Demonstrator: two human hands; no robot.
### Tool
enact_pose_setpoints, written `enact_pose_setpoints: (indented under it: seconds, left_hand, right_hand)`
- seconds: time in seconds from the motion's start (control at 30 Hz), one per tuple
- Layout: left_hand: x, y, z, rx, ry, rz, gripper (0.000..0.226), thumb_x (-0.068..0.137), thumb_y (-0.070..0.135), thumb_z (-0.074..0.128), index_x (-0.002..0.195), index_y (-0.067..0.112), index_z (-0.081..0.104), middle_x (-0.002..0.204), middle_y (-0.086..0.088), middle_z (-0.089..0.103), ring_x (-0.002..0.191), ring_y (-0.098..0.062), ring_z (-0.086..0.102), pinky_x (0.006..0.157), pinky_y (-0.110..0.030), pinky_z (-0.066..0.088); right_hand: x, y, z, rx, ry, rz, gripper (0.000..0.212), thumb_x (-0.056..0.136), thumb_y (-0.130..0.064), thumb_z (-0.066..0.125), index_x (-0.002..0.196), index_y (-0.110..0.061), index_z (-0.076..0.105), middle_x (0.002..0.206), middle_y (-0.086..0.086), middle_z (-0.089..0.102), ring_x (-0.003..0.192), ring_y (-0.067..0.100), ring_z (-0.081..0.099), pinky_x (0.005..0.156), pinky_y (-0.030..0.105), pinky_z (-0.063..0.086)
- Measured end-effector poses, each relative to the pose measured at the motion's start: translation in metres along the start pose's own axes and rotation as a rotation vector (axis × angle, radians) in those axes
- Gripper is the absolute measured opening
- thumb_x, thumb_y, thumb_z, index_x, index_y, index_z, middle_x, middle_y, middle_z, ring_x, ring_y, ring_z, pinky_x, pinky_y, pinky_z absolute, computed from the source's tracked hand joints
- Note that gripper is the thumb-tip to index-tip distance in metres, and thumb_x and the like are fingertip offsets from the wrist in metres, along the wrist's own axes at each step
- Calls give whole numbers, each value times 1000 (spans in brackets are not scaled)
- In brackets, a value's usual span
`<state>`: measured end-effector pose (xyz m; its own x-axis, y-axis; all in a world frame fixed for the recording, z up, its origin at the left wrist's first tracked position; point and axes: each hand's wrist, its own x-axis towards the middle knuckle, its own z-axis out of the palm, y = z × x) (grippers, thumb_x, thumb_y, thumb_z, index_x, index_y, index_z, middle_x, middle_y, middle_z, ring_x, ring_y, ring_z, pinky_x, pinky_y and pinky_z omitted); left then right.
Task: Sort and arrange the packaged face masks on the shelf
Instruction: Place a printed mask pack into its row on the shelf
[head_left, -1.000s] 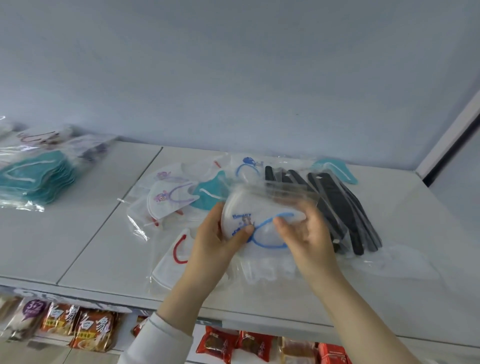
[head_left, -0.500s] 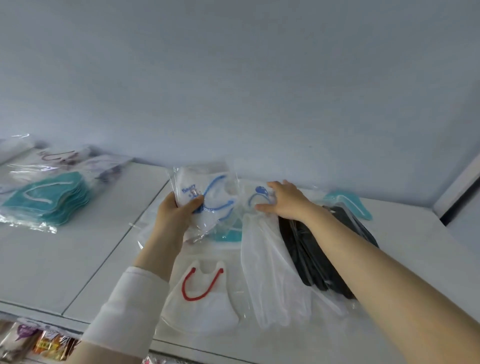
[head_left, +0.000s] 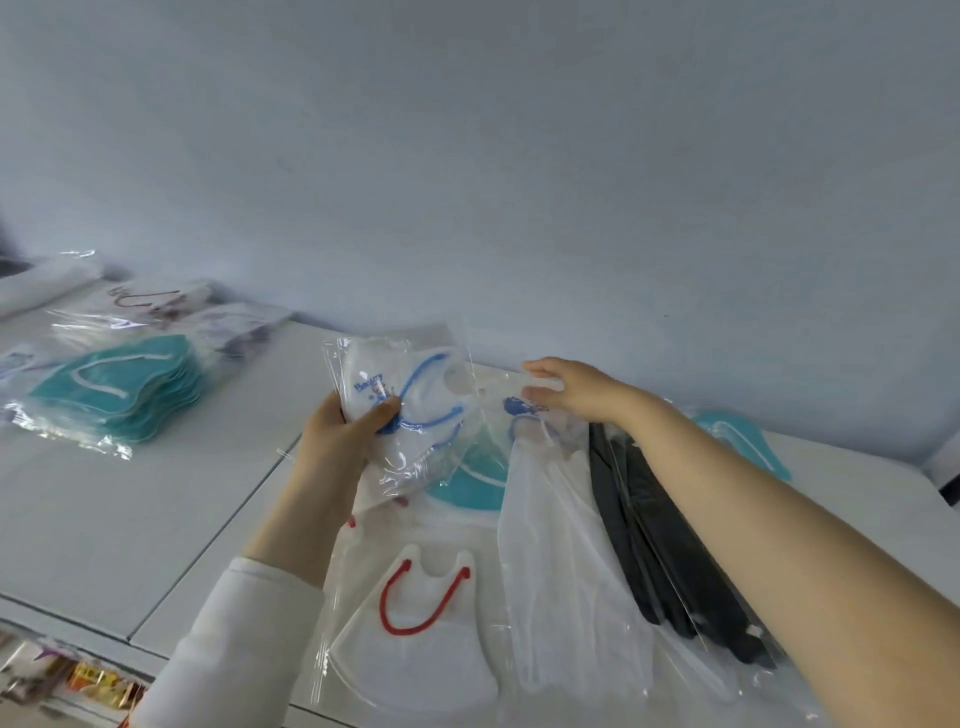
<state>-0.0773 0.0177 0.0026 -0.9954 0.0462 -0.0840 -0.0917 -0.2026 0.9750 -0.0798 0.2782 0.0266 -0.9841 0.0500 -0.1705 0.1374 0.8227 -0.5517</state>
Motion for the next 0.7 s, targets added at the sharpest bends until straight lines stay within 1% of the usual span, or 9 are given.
enact_pose_setpoints:
  seconds: [0.1, 0.17, 0.23, 0.33, 0.4, 0.47, 0.57, 0.63, 0.7]
  left_hand:
    - [-1, 2, -3, -17, -1, 4, 8, 86, 6, 64, 92, 9, 60, 79, -8, 65, 68, -21, 62, 67, -31, 52]
    - [-2, 2, -5, -23, -9, 2, 11, 86, 6, 63, 97, 6, 60, 80, -8, 66, 69, -21, 63, 69, -32, 52]
    - [-4, 1, -7, -18, -11, 3, 11, 86, 6, 63, 97, 7, 60, 79, -7, 66, 68, -19, 63, 67, -31, 51]
    - [-6, 2, -10, -16, 1, 15, 6, 87, 5, 62, 91, 10, 60, 78, -7, 65, 68, -20, 61, 69, -32, 51]
    - [-6, 3, -11, -9, 15, 23, 6, 87, 5, 62, 89, 11, 60, 75, -6, 64, 66, -18, 61, 66, -31, 50]
    - [-7, 3, -12, -5, 17, 27, 6, 87, 6, 62, 88, 11, 60, 74, -5, 64, 62, -14, 62, 64, -28, 49]
    - [-9, 2, -13, 8, 17, 23, 6, 87, 5, 62, 86, 11, 60, 70, -3, 64, 57, -11, 60, 63, -27, 48]
    - [-10, 2, -12, 16, 14, 27, 5, 87, 5, 62, 85, 10, 60, 67, -2, 64, 59, -13, 60, 63, -27, 49]
    - [-10, 3, -10, 17, 6, 32, 5, 88, 5, 61, 85, 10, 60, 71, -5, 63, 63, -17, 59, 67, -30, 50]
  right_hand:
    - [7, 5, -4, -135, -105, 75, 81, 80, -36, 71, 146, -16, 28, 147, 3, 38, 133, 18, 38, 109, 28, 28]
    - [10, 6, -3, -147, -80, 74, 84, 75, -34, 76, 144, -15, 32, 141, 5, 43, 130, 19, 40, 108, 29, 30]
    - [12, 3, -3, -160, 2, 26, 75, 74, -30, 78, 138, -14, 42, 135, 6, 49, 127, 21, 42, 106, 28, 33]
    - [11, 0, -14, 27, 160, -67, 38, 83, -18, 69, 118, -11, 59, 121, 5, 58, 113, 18, 53, 91, 22, 39]
    - [6, -2, -26, 151, 228, -102, 20, 88, -16, 62, 109, -13, 61, 113, 4, 61, 103, 15, 54, 87, 23, 38]
    - [1, -2, -37, 225, 296, -113, 17, 91, -16, 58, 108, -14, 61, 107, 3, 59, 99, 14, 53, 85, 25, 40]
    - [-7, 0, -47, 440, 387, -70, 24, 93, -17, 55, 117, -10, 58, 103, 2, 57, 95, 15, 52, 82, 30, 51]
    - [-12, 1, -50, 545, 441, -71, 22, 93, -15, 56, 114, -10, 59, 96, 1, 59, 88, 14, 53, 77, 26, 53]
    - [-17, 3, -54, 532, 574, -95, 18, 91, -14, 58, 109, -14, 61, 92, -1, 61, 79, 8, 55, 70, 16, 47]
